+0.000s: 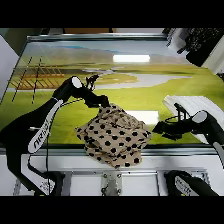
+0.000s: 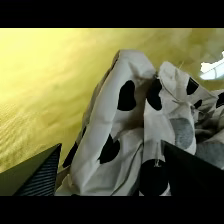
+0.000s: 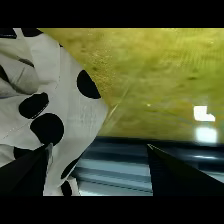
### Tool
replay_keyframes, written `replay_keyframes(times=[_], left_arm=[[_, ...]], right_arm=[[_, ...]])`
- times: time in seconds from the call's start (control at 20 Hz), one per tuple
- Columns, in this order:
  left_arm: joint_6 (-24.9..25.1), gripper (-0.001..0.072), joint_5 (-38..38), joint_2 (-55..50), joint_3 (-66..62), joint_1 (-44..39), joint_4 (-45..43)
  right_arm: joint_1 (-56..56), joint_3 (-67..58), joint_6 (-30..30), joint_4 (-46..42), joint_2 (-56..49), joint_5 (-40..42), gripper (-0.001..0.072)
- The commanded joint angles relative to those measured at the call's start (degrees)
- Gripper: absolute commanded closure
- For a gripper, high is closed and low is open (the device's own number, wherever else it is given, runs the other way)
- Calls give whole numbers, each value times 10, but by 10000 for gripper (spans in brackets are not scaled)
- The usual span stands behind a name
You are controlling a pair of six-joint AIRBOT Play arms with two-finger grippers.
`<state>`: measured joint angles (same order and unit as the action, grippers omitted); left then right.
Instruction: Fold the clothes and pants, and hang the long-sleeved shirts on hangers.
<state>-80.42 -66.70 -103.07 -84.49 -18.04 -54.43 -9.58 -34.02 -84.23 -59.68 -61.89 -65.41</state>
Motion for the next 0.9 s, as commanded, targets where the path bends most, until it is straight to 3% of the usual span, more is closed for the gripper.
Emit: replay_keyframes(times=[0.0, 0.05, 0.3, 0.35, 0.4, 0.45, 0.65, 0.85], left_arm=[[6, 1, -42, -37, -36, -1, 35], [6, 16, -40, -37, -36, -1, 35], [5, 676, -40, -37, -36, -5, 34], [5, 698, -40, -37, -36, -5, 34], [5, 698, -41, -36, -36, -4, 34], [5, 698, -40, -31, -36, -3, 34], [5, 699, -19, 59, -66, 36, 30], [5, 699, -47, 198, -198, 78, 30]], right_arm=[[28, 38, -10, 50, -30, 46, 43], [48, 38, -10, 55, -40, 61, 43], [116, 34, -10, 100, -60, 145, 63], [116, 30, -5, 100, -60, 146, 270], [115, 25, 12, 100, -59, 146, 621], [114, 18, 24, 98, -57, 146, 702], [112, -93, 45, 8, -14, 88, 703], [110, -366, 50, -118, 49, -57, 705]])
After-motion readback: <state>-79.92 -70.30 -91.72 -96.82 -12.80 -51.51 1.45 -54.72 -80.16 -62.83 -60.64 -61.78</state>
